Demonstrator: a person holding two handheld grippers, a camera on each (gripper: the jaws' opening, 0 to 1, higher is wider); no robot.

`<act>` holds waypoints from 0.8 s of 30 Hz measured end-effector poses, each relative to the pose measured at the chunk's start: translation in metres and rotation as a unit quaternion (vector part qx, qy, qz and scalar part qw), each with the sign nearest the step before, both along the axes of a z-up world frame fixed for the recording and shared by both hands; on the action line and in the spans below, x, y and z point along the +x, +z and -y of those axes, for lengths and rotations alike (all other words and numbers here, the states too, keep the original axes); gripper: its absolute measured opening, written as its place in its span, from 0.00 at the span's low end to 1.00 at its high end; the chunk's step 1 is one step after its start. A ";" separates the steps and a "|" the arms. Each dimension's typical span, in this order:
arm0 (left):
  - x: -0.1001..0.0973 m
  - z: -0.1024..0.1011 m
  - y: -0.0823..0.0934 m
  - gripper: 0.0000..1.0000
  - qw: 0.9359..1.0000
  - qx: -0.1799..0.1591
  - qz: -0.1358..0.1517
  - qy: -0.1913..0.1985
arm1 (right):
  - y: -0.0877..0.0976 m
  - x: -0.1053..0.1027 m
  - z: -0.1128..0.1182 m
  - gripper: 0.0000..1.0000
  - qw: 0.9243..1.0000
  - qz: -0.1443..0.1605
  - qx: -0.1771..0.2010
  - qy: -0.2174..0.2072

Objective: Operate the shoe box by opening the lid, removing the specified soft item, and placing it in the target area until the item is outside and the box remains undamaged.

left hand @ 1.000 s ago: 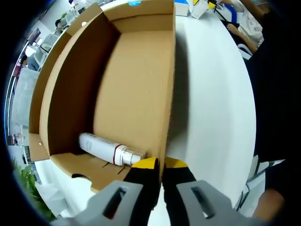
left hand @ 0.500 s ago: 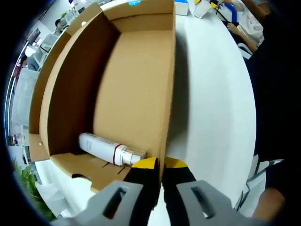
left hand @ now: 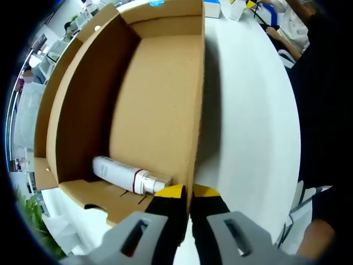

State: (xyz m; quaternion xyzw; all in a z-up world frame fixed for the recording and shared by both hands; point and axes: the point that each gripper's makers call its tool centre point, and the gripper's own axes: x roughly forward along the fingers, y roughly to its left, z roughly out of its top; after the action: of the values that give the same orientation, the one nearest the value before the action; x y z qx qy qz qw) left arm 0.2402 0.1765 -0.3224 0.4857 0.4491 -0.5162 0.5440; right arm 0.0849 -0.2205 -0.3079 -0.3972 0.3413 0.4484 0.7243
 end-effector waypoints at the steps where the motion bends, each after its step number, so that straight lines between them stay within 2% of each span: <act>1: 0.000 0.000 0.000 0.02 1.000 0.000 0.000 0.000 | 0.000 -0.003 0.000 0.21 1.000 -0.012 0.000 0.000; 7: 0.001 -0.001 0.000 0.02 1.000 -0.001 -0.001 -0.001 | 0.000 -0.010 -0.001 0.21 0.997 -0.068 0.014 0.016; 9: 0.001 -0.001 0.000 0.02 1.000 -0.001 0.001 -0.003 | 0.000 -0.017 -0.006 0.21 0.993 -0.108 0.037 0.024; 16: 0.001 -0.001 -0.001 0.02 1.000 0.005 0.005 -0.004 | 0.000 -0.005 -0.014 0.21 0.984 -0.161 0.060 0.043; 17: 0.001 -0.001 -0.001 0.02 1.000 0.004 0.006 -0.004 | -0.001 -0.005 -0.014 0.21 0.982 -0.177 0.058 0.043; 19: 0.002 -0.001 0.000 0.03 1.000 0.002 0.005 -0.004 | 0.000 -0.002 -0.015 0.21 0.979 -0.191 0.060 0.047; 21: 0.002 -0.001 0.000 0.03 1.000 0.002 0.006 -0.005 | -0.001 -0.003 -0.018 0.21 0.973 -0.215 0.075 0.048; 24: 0.002 -0.001 0.000 0.03 1.000 0.003 0.006 -0.006 | -0.002 0.002 -0.018 0.21 0.970 -0.228 0.081 0.039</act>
State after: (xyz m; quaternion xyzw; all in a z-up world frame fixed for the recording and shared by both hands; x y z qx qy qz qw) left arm 0.2417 0.1778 -0.3229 0.4928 0.4447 -0.5150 0.5423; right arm 0.0867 -0.2024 -0.3095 -0.2379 0.4440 0.5810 0.6393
